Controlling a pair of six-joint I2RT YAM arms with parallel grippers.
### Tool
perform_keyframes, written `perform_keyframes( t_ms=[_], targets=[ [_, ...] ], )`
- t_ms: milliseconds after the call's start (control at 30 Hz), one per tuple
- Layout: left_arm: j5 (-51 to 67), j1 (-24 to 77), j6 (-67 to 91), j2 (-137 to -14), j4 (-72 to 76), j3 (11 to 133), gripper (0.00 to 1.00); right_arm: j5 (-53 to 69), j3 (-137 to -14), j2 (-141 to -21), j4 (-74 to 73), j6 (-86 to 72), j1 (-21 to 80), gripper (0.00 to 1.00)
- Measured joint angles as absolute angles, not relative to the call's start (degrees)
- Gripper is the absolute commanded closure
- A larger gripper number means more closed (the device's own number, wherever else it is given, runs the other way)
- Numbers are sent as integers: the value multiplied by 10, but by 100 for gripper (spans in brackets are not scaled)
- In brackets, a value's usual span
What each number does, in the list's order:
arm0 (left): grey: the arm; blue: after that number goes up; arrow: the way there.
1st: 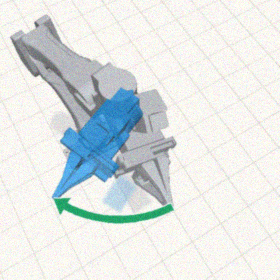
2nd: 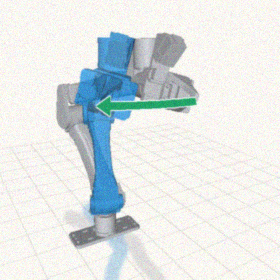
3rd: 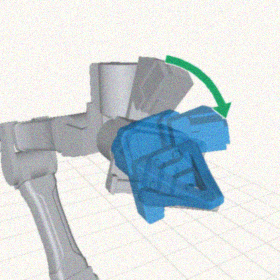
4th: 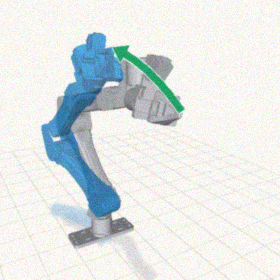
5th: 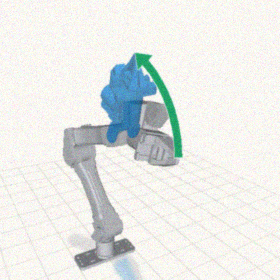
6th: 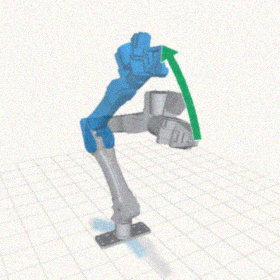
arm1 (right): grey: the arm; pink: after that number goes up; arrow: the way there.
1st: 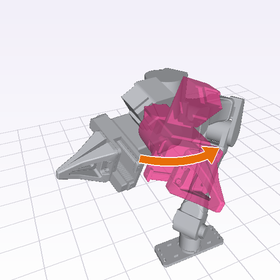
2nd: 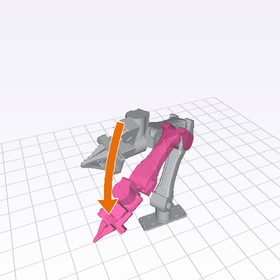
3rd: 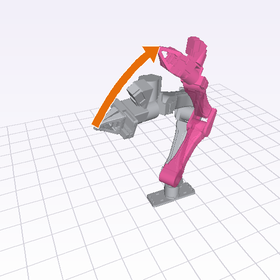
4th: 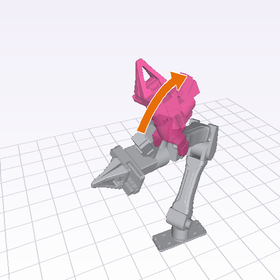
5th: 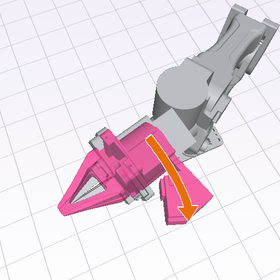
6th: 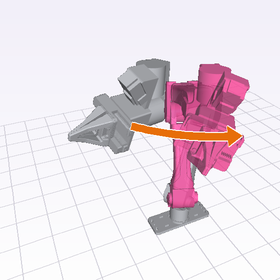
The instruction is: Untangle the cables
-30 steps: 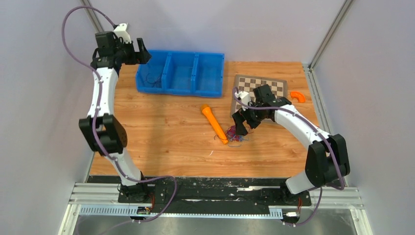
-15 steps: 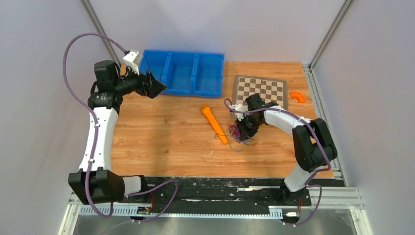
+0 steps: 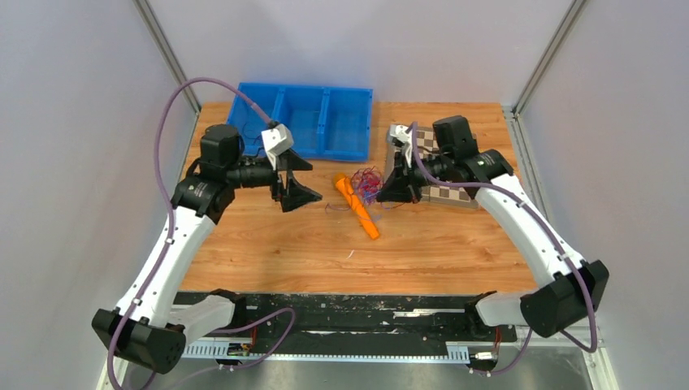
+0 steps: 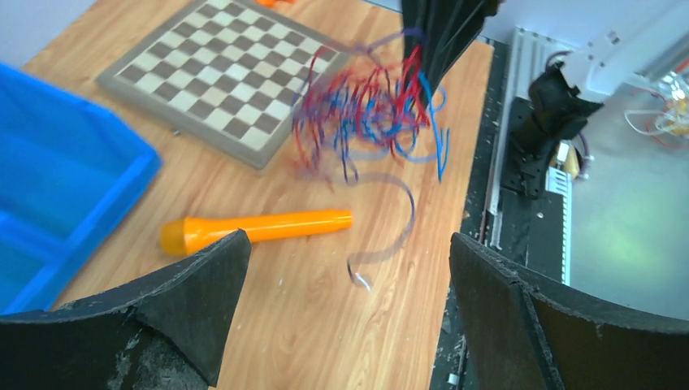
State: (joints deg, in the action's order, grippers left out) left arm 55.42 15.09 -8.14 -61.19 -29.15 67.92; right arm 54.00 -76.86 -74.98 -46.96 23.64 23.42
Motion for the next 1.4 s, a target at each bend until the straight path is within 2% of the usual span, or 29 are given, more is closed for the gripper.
perform_keyframes(
  t_ms=[233, 267, 333, 367, 400, 433, 500, 667, 933, 1133, 1400],
  targets=[
    [539, 273, -132, -662, -266, 670, 1, 625, -814, -820, -509, 249, 325, 100],
    [537, 292, -145, -669, -266, 663, 2, 631, -820, -823, -515, 253, 340, 100],
    [539, 318, -166, -679, -271, 653, 15, 637, -831, -826, -524, 259, 359, 100],
    [542, 328, -173, -682, -274, 647, 33, 637, -836, -827, -529, 261, 364, 100],
    [545, 335, -178, -684, -275, 641, 44, 637, -840, -827, -531, 263, 366, 100],
    [548, 342, -183, -684, -277, 634, 74, 635, -841, -827, -532, 264, 366, 100],
    [551, 348, -195, -682, -284, 625, 98, 631, -841, -826, -535, 267, 360, 100],
    [557, 301, -203, -638, -288, 611, 100, 620, -794, -802, -526, 275, 295, 100],
    [595, 3, -202, -553, -365, 604, 100, 627, -726, -718, -544, 315, 111, 100],
    [615, -188, -202, -590, -431, 630, 100, 623, -719, -690, -604, 363, -7, 100],
    [540, -258, -214, -650, -449, 654, 100, 583, -719, -718, -694, 444, -142, 100]
  ],
)
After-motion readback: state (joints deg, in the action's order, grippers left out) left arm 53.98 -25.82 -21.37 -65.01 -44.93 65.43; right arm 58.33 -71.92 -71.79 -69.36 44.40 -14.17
